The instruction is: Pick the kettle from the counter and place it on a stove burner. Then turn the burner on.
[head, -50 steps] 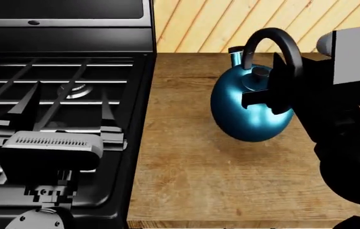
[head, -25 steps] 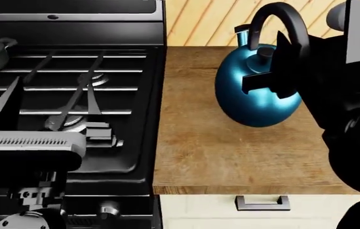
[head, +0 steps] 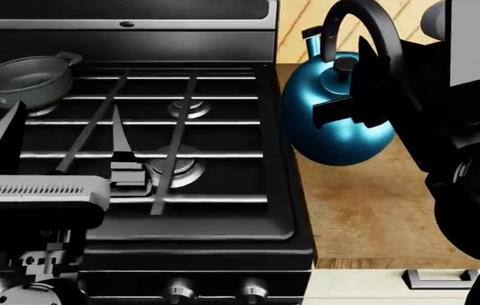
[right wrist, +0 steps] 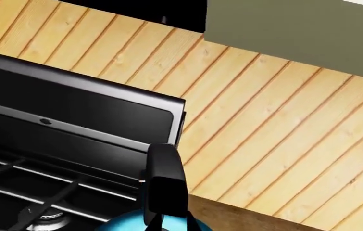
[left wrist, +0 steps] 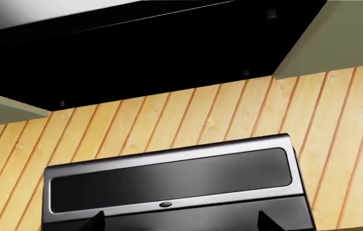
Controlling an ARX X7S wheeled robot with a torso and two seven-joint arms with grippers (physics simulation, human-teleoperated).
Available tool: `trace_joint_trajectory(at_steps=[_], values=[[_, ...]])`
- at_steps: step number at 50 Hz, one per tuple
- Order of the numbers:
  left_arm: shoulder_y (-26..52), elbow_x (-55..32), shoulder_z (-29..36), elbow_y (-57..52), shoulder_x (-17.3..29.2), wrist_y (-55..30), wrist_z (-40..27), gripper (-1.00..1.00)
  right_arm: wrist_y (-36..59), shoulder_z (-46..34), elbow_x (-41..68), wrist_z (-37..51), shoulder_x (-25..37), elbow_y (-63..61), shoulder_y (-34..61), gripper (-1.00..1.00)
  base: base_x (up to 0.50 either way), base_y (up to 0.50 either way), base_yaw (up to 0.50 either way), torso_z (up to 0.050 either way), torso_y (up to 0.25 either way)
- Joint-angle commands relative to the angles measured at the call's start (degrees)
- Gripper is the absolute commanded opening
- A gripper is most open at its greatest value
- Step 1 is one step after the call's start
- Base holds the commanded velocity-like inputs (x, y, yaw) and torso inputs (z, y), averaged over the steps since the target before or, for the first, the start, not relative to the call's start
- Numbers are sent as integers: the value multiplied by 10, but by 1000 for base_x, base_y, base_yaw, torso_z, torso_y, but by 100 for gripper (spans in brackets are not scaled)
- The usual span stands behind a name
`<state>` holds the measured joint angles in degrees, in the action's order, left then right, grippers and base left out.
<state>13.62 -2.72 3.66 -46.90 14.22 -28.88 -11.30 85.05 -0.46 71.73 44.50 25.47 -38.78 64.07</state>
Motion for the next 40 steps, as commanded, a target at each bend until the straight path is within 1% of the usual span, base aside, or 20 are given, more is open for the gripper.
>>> trace_joint_trajectory(at_steps=[1,15,27,36,40], values=[[0,-3,0,0,3,1,-4,100,-6,-6,0,10,7,-6,16,-100,184,500,0,0,0],[1,-8,-1,-8,7,-4,-9,100,5,-21,38,44,8,4,33,-100,16,500,0,0,1],[2,-11,0,-7,10,-4,-12,100,-15,-33,40,41,16,4,35,-100,31,500,0,1,2],[1,-13,1,-6,12,-2,-15,100,-30,-41,37,35,21,3,29,-100,138,500,0,0,1],[1,-14,1,-8,13,-3,-16,100,-35,-46,37,33,23,3,28,-100,0,0,0,0,3]])
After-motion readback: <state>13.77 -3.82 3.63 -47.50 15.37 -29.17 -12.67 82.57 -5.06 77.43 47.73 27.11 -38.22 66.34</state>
